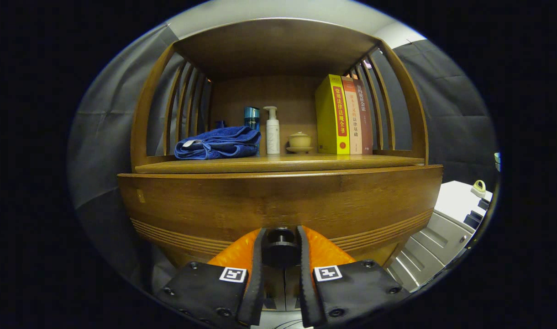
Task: Pull open the drawer, take out the items inside it, and place them on the countertop above the cabinet.
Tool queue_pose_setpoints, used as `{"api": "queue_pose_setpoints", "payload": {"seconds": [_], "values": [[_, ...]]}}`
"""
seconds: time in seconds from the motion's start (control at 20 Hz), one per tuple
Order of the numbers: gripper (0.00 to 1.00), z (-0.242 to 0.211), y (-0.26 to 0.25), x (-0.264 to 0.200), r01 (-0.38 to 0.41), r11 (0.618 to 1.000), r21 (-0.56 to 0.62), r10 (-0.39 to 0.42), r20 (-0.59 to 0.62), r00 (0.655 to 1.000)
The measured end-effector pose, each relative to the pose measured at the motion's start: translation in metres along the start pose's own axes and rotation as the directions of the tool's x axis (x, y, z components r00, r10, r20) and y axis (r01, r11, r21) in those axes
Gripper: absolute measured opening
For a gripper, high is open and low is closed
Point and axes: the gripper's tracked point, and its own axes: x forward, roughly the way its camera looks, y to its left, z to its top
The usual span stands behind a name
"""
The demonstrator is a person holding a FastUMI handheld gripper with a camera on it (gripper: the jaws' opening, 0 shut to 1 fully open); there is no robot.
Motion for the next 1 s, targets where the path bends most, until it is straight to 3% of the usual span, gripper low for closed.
{"api": "queue_pose_setpoints", "payload": {"seconds": [0.7, 1.0], "values": [[0.4, -0.018, -0.004, -0.104, -0.001, 1.0, -0.024, 0.0, -0.032, 0.999], [0.4, -0.028, -0.005, -0.123, -0.004, 0.999, -0.032, 0.002, -0.056, 0.998]]}}
